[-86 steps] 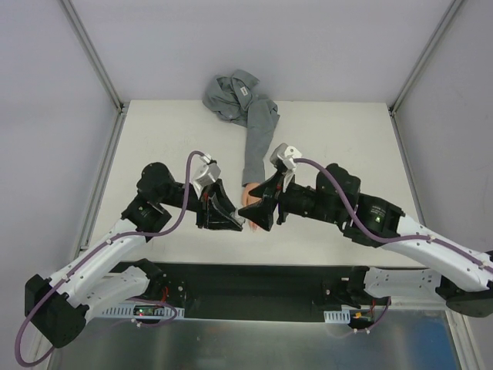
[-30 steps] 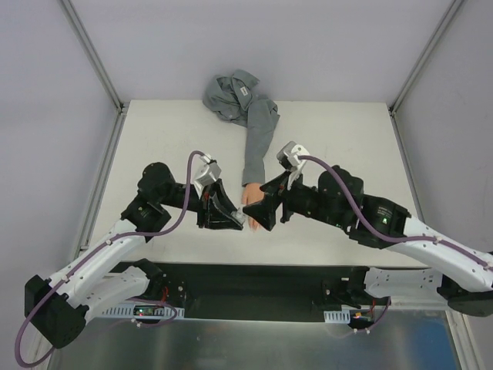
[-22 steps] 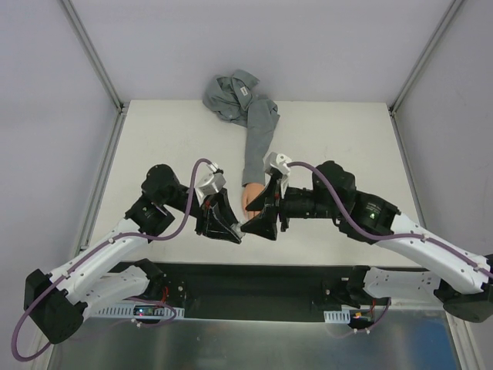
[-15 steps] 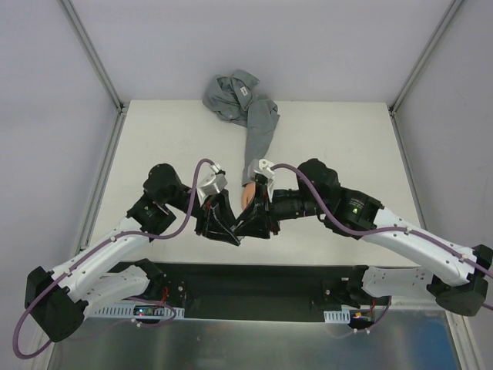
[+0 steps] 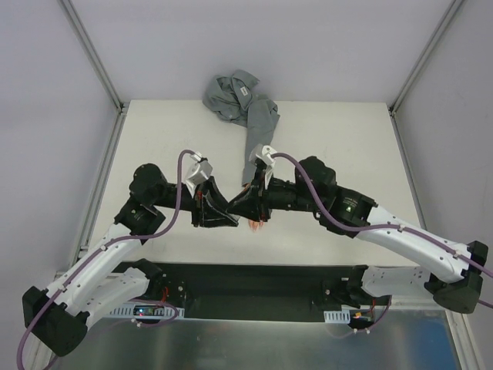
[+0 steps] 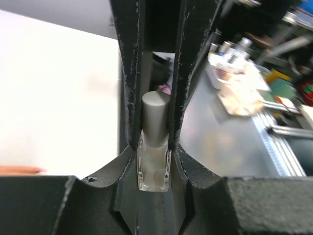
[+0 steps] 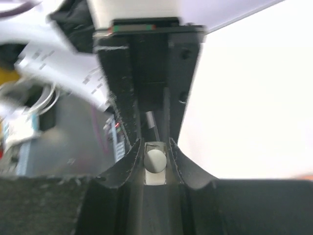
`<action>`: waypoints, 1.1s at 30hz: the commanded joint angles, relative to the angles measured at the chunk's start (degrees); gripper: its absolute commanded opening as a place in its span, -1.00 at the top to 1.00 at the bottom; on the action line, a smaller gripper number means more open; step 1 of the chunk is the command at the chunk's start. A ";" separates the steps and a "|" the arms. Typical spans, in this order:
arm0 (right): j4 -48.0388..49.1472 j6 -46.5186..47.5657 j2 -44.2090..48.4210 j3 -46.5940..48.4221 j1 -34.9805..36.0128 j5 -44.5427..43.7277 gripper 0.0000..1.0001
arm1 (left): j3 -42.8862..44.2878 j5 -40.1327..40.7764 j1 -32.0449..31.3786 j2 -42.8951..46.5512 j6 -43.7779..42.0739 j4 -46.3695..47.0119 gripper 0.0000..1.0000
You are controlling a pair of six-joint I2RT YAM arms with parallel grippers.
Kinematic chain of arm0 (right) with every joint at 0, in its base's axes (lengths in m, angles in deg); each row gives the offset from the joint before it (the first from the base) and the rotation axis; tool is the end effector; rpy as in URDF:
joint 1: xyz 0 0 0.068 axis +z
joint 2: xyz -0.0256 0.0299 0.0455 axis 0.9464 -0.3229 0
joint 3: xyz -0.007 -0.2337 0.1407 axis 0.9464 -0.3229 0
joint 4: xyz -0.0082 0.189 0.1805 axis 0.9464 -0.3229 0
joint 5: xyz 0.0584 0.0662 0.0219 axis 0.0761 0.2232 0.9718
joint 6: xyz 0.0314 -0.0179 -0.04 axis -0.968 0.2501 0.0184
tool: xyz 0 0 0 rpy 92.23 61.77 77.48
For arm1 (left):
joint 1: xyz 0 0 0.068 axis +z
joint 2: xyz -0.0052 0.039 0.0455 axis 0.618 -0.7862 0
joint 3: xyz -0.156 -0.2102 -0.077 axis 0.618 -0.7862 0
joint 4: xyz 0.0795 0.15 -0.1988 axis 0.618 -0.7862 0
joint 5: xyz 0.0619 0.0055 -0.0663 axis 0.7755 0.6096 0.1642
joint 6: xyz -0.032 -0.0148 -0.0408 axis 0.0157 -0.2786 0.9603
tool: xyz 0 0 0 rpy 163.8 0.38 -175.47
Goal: Paint the nails
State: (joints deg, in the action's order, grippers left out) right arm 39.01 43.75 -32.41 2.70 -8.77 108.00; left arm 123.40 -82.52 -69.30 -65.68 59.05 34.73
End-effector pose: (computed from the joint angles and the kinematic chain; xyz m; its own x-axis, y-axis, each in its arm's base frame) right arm 0.1066 0.2331 0.4134 -0.0013 -0.0702 -0.9975 -0.9961 0.0881 -0.0049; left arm 0.1381 -0.1224 0.3547 -0.2379 -0.0267 -0.9709 0.9530 -0.1994 -0.2280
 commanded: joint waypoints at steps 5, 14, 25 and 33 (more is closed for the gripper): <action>-18.58 -19.87 -6.50 11.22 18.72 -67.72 0.99 | 0.73 29.30 5.38 3.82 -7.04 -8.89 1.00; -7.50 -10.38 -3.70 9.47 18.47 -55.10 0.99 | 1.61 21.76 5.47 2.24 -6.87 -9.24 0.50; -9.42 -10.37 3.07 3.23 12.59 -56.47 0.99 | 1.43 23.59 6.00 4.60 -7.57 -10.82 -0.98; -7.70 -13.43 6.24 -14.83 4.42 -82.31 0.99 | 1.61 30.71 6.00 5.49 -9.77 -14.87 -0.98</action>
State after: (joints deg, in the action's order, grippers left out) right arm 28.76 31.99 -27.57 -2.74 -1.10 42.30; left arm 123.53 -55.86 -63.93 -60.65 51.24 21.33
